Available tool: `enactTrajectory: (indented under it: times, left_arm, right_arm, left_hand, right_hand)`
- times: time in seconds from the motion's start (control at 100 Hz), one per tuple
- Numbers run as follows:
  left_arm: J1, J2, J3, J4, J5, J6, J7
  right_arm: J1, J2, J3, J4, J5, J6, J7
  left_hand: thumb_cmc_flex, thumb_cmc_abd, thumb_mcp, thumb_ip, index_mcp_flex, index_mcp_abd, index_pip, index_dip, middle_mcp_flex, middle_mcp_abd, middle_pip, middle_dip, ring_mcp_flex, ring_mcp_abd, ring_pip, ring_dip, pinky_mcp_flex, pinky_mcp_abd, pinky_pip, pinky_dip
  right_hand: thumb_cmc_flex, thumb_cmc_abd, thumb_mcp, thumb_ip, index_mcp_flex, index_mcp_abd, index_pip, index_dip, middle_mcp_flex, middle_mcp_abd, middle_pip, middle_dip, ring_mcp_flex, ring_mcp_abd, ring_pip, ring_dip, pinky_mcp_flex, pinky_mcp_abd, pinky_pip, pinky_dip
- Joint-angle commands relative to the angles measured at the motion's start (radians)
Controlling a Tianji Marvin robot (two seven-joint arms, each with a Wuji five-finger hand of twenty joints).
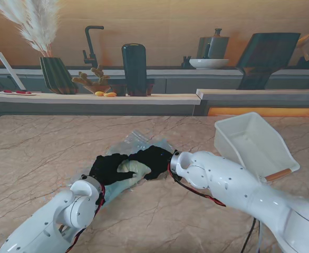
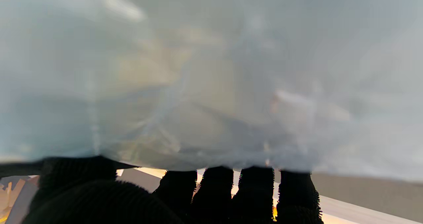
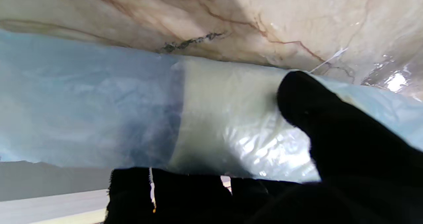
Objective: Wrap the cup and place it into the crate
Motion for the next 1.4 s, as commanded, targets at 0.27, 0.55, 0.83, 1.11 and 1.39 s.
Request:
enactTrajectory:
  times: [0.27, 0.55, 0.83, 1.11, 1.39]
  left_arm:
    - [0.156, 0.004, -0.096, -0.137, 0.135, -0.145, 0.09]
    - [0.257, 0.016, -0.166, -0.236, 0.253, -0.245, 0.138]
    - [0.221, 0.033, -0.125, -0.215, 0.288, -0.258, 0.039]
    - [0.147, 0.055, -0.043, -0.179, 0.348, -0.323, -0.032]
    - [0.078, 0.082, 0.023, -0.13, 0.561, -0.278, -0.087]
  right_arm:
    - [0.001, -0.065, -0.086, 0.144, 0.076, -0.039, 0.126]
    - [0.004, 0.007, -0.058, 0.011, 0.192, 0.033, 0.36]
    - [0.014, 0.105, -0.03, -0.151, 0.328, 0.189, 0.622]
    - [0.011, 0.125, -0.014, -0.176, 0.368, 0.228, 0.679]
    - [-0.01, 0.152, 0.031, -0.226, 0.377, 0.252, 0.715]
  left_hand:
    - [0.047, -0.085, 0.003, 0.034, 0.001, -0.068, 0.015, 0.006, -0.015, 0.008, -0.006, -0.017, -0.013, 0.008, -0.016, -0.003, -0.009, 0.024, -0.03, 0.006]
    - [0.057, -0.088, 0.007, 0.03, 0.043, -0.081, 0.029, 0.009, 0.028, 0.008, -0.014, -0.023, 0.007, 0.01, -0.027, -0.01, 0.005, 0.035, -0.042, 0.008]
    - [0.062, -0.123, 0.008, 0.031, -0.006, -0.091, 0.006, 0.003, -0.017, 0.002, -0.035, -0.026, -0.035, -0.004, -0.056, -0.023, -0.005, 0.026, -0.092, -0.009]
    - [-0.126, -0.257, 0.378, 0.014, -0.186, -0.17, -0.03, -0.046, -0.128, -0.051, -0.062, -0.048, -0.092, -0.031, -0.106, -0.051, -0.01, 0.036, -0.22, 0.011]
    - [-0.165, -0.308, 0.512, -0.001, -0.185, -0.175, 0.047, -0.041, -0.034, -0.119, -0.015, -0.064, -0.017, -0.072, -0.089, -0.041, 0.025, 0.043, -0.215, 0.055]
  right_hand:
    - [0.203, 0.002, 0.189, 0.09, 0.391, -0.255, 0.392, 0.013, 0.359, -0.081, 0.184, 0.08, 0.37, -0.098, 0.366, 0.173, 0.16, -0.06, 0.364, -0.007]
    - [0.29, -0.092, 0.359, 0.001, 0.579, -0.299, 0.459, 0.041, 0.568, -0.062, 0.224, 0.129, 0.541, -0.05, 0.556, 0.253, 0.282, -0.053, 0.644, 0.046]
    - [0.323, -0.109, 0.343, -0.015, 0.615, -0.269, 0.424, 0.048, 0.576, -0.025, 0.232, 0.179, 0.542, -0.024, 0.651, 0.29, 0.27, -0.039, 0.731, 0.077]
    - [0.333, -0.104, 0.334, -0.019, 0.627, -0.272, 0.415, 0.065, 0.573, -0.022, 0.239, 0.209, 0.527, -0.019, 0.681, 0.311, 0.251, -0.04, 0.739, 0.092]
    - [0.336, -0.101, 0.324, -0.023, 0.622, -0.279, 0.419, 0.089, 0.565, -0.023, 0.233, 0.22, 0.511, -0.018, 0.682, 0.317, 0.235, -0.043, 0.728, 0.097]
